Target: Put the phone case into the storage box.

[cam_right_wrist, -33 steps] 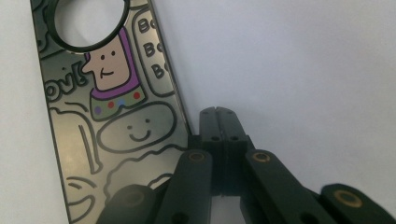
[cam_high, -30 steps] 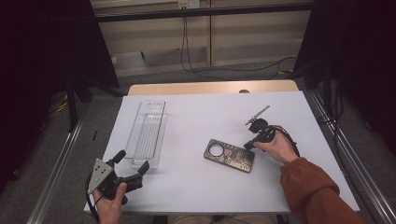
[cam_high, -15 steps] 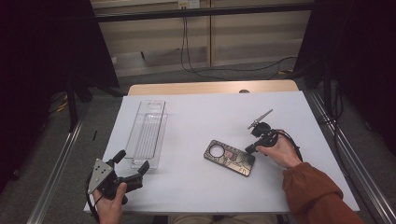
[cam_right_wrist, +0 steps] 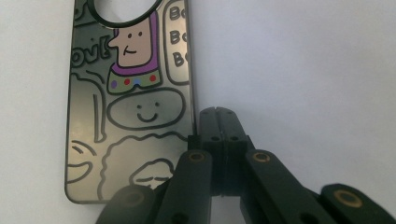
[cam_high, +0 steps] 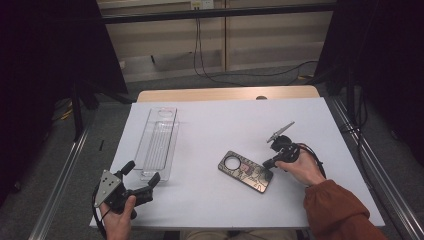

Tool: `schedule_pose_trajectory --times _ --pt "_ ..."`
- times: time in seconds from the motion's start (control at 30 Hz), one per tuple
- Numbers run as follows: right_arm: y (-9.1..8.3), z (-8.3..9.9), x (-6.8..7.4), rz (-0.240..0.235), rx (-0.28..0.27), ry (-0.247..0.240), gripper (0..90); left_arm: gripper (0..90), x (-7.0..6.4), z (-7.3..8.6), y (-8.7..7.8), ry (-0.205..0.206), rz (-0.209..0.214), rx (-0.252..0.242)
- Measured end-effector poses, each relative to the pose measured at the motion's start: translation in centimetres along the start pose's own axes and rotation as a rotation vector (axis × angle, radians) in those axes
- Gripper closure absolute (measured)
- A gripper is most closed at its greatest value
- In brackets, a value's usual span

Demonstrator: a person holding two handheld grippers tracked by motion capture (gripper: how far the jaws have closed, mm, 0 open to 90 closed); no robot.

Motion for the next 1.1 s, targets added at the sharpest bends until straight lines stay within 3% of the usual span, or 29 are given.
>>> schedule_pose_trajectory --times 0.7,1.1 --pt "-0.1 0.6 1.1 -0.027 0.000 -0.003 90.0 2.7 0.0 0.0 0.0 -0.001 0.001 -0.001" --pt "-0.5 0.6 0.7 -0.043 -0.061 0.011 87.4 2.7 0.0 0.0 0.0 0.001 0.005 -0.001"
Point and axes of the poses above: each handheld gripper's, and its own axes: y roughly forward along the jaws, z roughly out of its underside, x roughly to its left, the point moved 3 cm from there along y, roughly forward along the jaws, and after that the axes turned 8 degrees about -x, right-handed, at the moved point
